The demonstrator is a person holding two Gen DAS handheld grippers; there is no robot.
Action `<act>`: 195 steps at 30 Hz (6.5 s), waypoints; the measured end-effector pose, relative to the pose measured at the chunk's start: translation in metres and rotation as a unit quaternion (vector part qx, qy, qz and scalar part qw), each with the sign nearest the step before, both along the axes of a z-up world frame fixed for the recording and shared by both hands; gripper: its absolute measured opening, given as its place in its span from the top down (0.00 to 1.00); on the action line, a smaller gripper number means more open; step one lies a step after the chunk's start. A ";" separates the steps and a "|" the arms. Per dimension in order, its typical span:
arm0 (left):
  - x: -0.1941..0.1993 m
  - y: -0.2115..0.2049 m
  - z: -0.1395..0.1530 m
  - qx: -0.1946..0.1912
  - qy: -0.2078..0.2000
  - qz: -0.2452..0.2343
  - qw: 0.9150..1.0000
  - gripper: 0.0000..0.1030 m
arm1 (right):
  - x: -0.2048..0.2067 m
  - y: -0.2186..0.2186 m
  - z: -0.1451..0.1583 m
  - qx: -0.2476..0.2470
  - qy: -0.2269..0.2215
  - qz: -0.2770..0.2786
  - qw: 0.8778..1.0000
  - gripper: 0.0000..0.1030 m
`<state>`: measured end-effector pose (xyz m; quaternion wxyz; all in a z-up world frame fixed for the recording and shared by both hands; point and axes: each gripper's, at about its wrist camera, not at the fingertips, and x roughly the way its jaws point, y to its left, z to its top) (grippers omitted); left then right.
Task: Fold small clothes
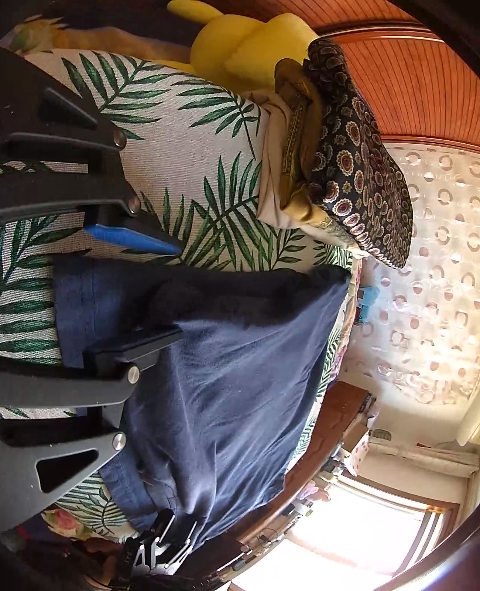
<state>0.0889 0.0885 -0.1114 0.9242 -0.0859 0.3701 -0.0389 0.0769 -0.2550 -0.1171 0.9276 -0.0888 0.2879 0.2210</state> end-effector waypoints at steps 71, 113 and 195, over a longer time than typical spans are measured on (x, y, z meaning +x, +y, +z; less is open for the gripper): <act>0.075 -0.327 0.140 -0.007 -0.099 -0.334 0.937 0.91 | -0.078 -0.124 0.032 0.087 -0.017 -0.165 0.982 0.24; 0.024 -0.122 0.070 0.032 -0.085 -0.154 0.984 0.20 | 0.053 0.018 0.051 -0.005 0.028 0.013 1.000 0.24; 0.021 -0.165 0.027 0.026 -0.040 -0.200 0.979 0.20 | 0.155 -0.066 0.088 -0.003 0.025 -0.162 0.987 0.61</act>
